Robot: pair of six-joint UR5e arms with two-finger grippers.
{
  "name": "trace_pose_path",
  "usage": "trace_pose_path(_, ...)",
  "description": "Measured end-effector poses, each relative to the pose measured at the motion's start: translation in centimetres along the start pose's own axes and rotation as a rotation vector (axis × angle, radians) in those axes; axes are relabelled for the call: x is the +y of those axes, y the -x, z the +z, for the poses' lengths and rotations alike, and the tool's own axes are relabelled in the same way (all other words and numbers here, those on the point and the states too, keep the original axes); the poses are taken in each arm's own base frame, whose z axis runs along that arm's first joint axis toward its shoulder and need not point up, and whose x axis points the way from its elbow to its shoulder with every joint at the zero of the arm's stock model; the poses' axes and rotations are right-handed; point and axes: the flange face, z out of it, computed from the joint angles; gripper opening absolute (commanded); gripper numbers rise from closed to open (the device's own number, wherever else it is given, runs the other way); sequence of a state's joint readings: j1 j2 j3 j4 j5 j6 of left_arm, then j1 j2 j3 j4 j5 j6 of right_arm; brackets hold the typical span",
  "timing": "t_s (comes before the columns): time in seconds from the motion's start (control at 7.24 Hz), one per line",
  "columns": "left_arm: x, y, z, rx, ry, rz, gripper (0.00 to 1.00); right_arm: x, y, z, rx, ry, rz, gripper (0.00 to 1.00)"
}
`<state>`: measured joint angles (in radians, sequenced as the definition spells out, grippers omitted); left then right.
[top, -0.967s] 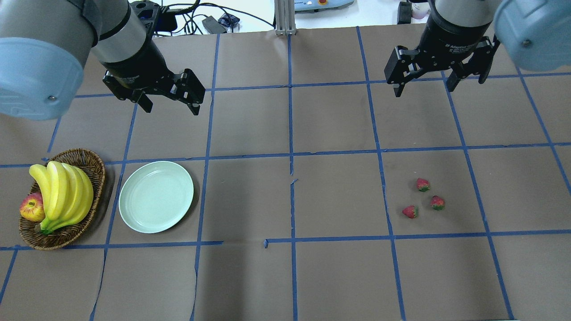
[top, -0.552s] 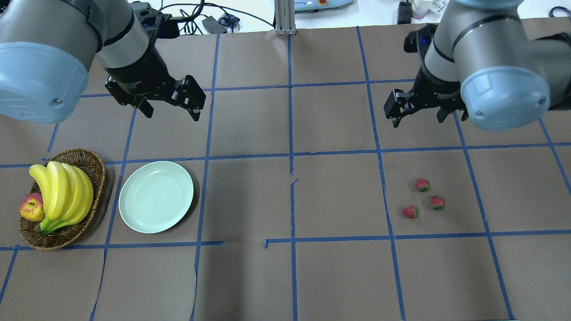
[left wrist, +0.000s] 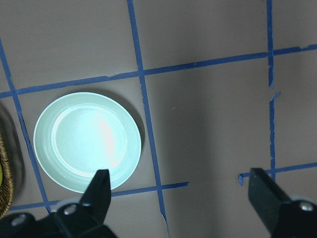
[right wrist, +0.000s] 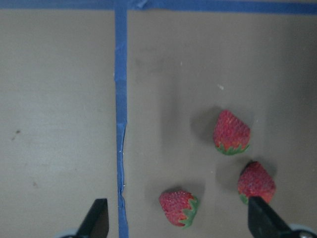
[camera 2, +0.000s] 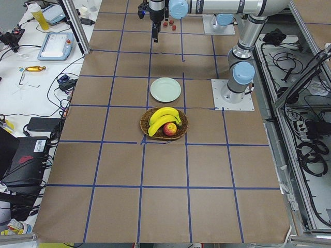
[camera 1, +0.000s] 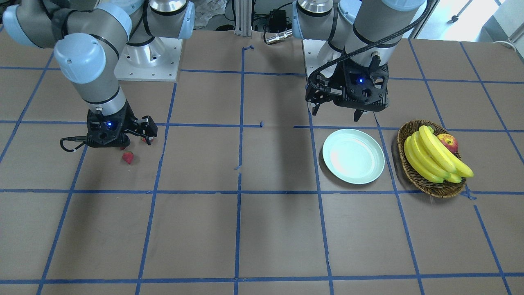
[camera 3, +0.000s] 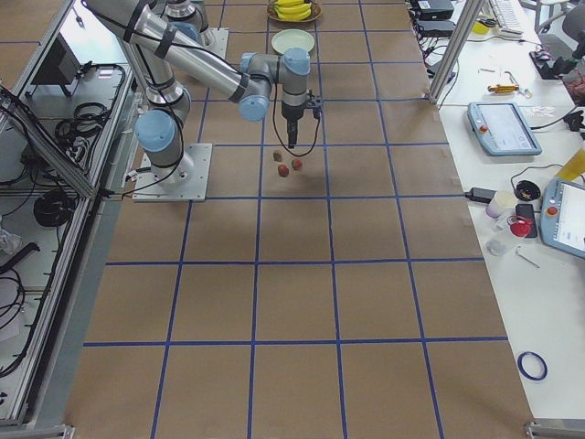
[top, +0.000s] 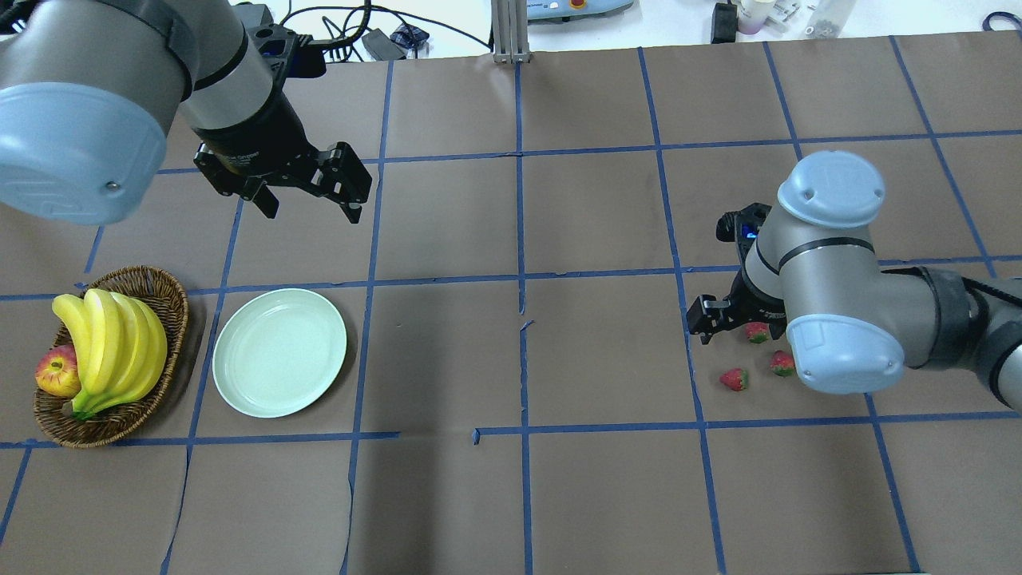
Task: Collect all strawberries into plate
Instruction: 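Lower the right gripper over the cluster of red strawberries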
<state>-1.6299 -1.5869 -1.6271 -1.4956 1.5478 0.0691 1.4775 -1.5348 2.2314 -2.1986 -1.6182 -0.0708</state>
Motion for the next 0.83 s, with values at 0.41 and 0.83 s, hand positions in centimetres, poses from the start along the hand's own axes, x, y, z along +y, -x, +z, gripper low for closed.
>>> trace_pose_path(0.41,0.1,-0.1,0.1,0.001,0.002,0.002,1.00,1.9,0.1,3.8,0.001,-0.003,0.005,0.96)
trace_pose_path(0.83,0.1,-0.2,0.2,0.002,0.002,0.004,1.00,2.5,-0.1,6.1,0.020,-0.005,-0.020,0.00)
